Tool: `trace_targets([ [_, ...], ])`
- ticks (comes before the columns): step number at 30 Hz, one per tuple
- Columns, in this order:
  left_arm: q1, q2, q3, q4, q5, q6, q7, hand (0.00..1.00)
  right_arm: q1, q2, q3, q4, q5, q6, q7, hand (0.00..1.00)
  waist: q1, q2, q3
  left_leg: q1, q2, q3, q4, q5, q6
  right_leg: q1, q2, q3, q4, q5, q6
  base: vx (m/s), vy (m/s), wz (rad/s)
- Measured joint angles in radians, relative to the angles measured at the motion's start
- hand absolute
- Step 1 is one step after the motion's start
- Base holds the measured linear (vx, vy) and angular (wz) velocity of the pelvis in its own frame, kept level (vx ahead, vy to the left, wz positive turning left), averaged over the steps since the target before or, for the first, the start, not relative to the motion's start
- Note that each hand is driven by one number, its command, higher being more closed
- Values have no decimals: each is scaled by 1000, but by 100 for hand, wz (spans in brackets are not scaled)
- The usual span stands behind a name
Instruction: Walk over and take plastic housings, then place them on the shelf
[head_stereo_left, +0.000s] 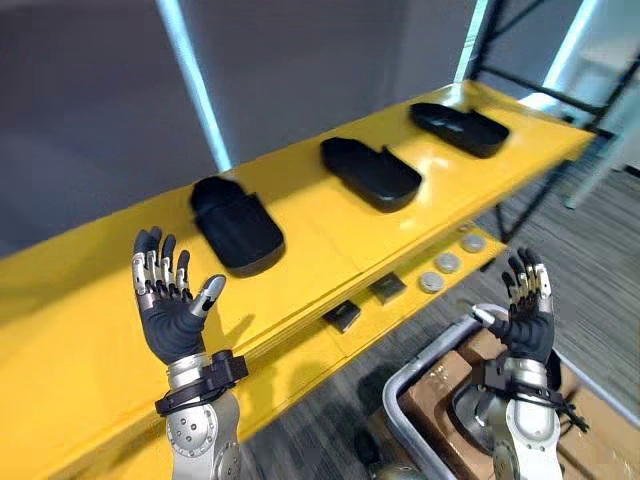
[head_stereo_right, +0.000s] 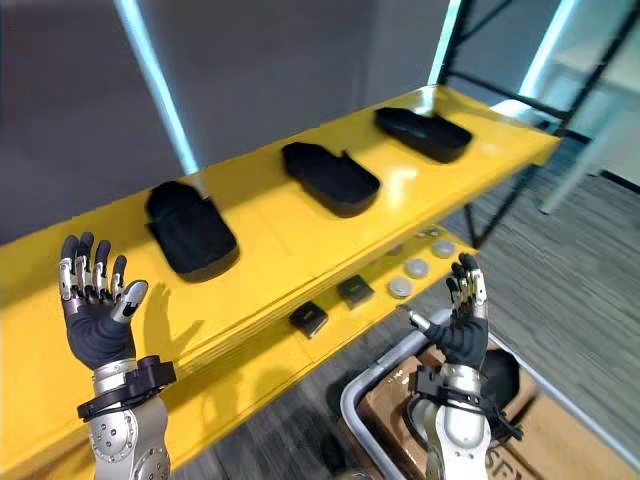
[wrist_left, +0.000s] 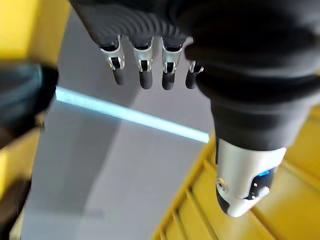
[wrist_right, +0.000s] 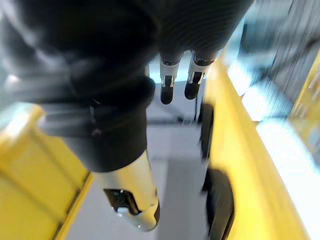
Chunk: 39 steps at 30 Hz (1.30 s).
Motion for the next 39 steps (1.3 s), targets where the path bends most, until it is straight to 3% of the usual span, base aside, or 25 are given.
trace_targets([
  [2,-20,-10,-20,1,5,-5,9,0,108,42,9,-74,5,3,14,0,-10,-18,-2,11,-41,25,-51,-20,34,-52,-6,64,44,7,32,-166,341,-104],
  [3,-25,-12,-32,-3,7,-6,15,0,155,61,31,-115,9,4,23,0,-2,-29,-4,6,-55,100,-71,-30,62,-64,-12,118,10,60,61,-375,386,-176],
  [5,-27,-10,-37,-15,21,-7,16,0,154,64,65,-111,9,6,28,0,0,-35,-6,-24,-38,230,-89,-36,126,-59,-26,91,-167,267,49,-384,205,-192],
  [6,-50,1,-33,-9,31,-10,16,0,119,77,85,-71,9,6,28,0,27,-61,10,-35,-35,340,-126,0,155,-72,-69,-176,-163,256,10,-432,91,-241],
  [7,-57,-3,-33,2,33,-10,17,0,70,75,91,-11,10,7,28,0,52,-56,16,-47,-6,434,-154,29,160,-77,-99,-412,-81,131,-103,-504,119,-261],
  [8,-60,-9,-20,3,32,-11,16,0,27,75,93,36,9,8,28,0,61,-38,23,-55,26,478,-171,49,157,-86,-116,-509,4,67,-106,-318,130,-203],
  [10,-86,-7,-16,14,31,-13,12,0,-9,77,93,118,9,15,31,0,60,-30,33,-78,61,535,-233,116,143,-69,-180,-542,188,-104,-65,-280,54,-115],
  [12,-85,-8,-13,17,28,-18,9,0,-8,76,87,148,8,24,40,0,61,-30,32,-102,74,558,-268,149,139,-34,-220,-533,252,-189,-53,-234,-103,-59],
  [13,-80,-7,-9,22,1,-18,3,0,-12,75,73,179,3,28,51,0,64,-34,37,-127,78,568,-297,171,131,4,-245,-524,248,-229,-23,-172,-132,-40],
  [15,-76,0,-7,21,-7,-18,-7,0,-26,74,62,203,2,33,52,0,68,-51,47,-178,79,579,-297,190,107,43,-254,-519,142,-249,8,-201,-231,-37],
  [16,-76,6,-7,22,-8,-18,-8,0,-36,74,64,210,2,38,52,0,69,-63,55,-194,78,588,-290,195,98,55,-253,-518,89,-259,4,-188,-276,-41],
  [17,-73,3,-7,34,-10,-12,-11,0,-68,58,63,227,2,48,51,0,68,-53,72,-229,101,587,-276,209,80,57,-227,-517,21,-233,-15,-116,-223,-43],
  [20,-87,-9,-18,88,-10,3,-25,0,-133,41,59,262,-2,61,39,0,78,-64,94,-276,172,599,-257,238,56,70,-152,-495,-117,-125,-57,-59,-189,-38],
  [22,-111,-10,-25,168,-8,10,-28,0,-192,34,28,302,-5,63,17,0,78,-62,116,-283,183,591,-264,249,41,70,-137,-500,-130,-113,-69,-16,-157,-4],
  [26,-203,5,-65,460,17,48,-18,0,-374,-24,-33,502,-6,72,-64,0,79,-42,153,-276,165,556,-338,309,29,65,-140,-534,-132,-108,-76,-1,-88,31],
  [30,-263,36,-72,719,50,100,-11,0,-680,-75,-47,722,-6,108,-144,0,96,-28,210,-250,154,558,-400,351,30,63,-145,-535,-132,-93,-82,1,-18,4],
  [32,-277,49,-72,795,56,120,-5,0,-861,-113,-69,841,-6,120,-186,0,109,-14,243,-249,154,558,-402,358,33,63,-145,-535,-132,-85,-81,-18,-4,2],
  [34,-279,56,-72,878,56,127,-1,0,-1065,-186,-102,991,-5,131,-241,0,145,11,264,-258,149,553,-411,368,34,53,-147,-536,-132,-78,-80,-45,1,6],
  [39,-296,85,-87,1010,56,130,2,0,-1342,-321,-122,1269,4,154,-296,0,183,39,278,-352,133,486,-396,388,41,-10,-157,-592,-121,-74,-79,-20,9,34],
])
